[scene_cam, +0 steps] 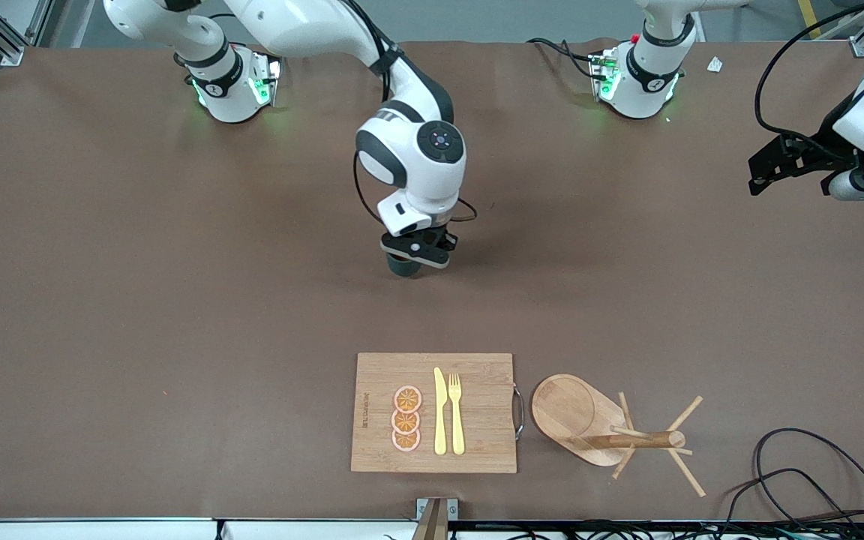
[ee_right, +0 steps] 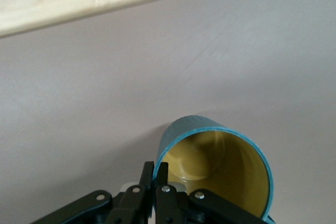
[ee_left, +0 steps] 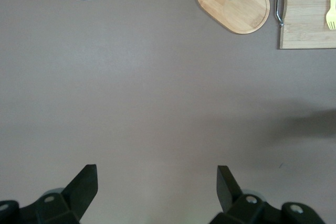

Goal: Transfer cup from left to right arm and place
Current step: 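Carry the mug with the right gripper toward the table's side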

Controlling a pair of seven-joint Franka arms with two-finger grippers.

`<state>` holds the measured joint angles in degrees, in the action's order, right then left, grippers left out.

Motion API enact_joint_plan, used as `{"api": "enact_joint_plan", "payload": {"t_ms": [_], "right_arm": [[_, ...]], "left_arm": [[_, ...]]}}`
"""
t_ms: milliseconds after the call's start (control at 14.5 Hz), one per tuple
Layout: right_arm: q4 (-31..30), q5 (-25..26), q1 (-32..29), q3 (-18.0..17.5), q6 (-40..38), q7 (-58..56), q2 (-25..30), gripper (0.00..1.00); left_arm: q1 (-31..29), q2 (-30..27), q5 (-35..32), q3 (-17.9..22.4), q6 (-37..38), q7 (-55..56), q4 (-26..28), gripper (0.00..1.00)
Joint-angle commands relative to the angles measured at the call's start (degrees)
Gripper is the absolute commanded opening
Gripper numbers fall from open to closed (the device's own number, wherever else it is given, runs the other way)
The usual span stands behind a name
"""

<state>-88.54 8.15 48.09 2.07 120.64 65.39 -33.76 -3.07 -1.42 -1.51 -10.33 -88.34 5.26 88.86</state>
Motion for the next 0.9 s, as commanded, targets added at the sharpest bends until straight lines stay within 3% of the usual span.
{"api": "enact_joint_plan", "payload": {"t_ms": [0, 414, 622, 829], "right_arm": [[-12.41, 1.52, -4.66, -0.84, 4.32, -7.19, 9.04, 0.0], [-28.59, 1.43, -13.19, -1.01, 12.23, -22.83, 19.95, 0.0], [-42.64, 1.43, -18.8, -1.01, 24.34, -34.67, 26.1, 0.0], [-50.48, 1.25, -21.89, -1.1, 25.97, -43.57, 32.07, 0.0]], "left_arm": [[0.26, -0.69, -1.13, 0.14, -0.08, -0.6, 0.08, 1.0], [0.09, -0.78, -1.13, 0.22, -0.17, -0.69, 0.35, 1.0], [0.09, -0.69, -1.13, 0.22, -0.34, -0.69, 0.0, 1.0], [0.26, -0.96, -1.13, 0.22, -0.17, -0.69, 0.17, 1.0]]}}
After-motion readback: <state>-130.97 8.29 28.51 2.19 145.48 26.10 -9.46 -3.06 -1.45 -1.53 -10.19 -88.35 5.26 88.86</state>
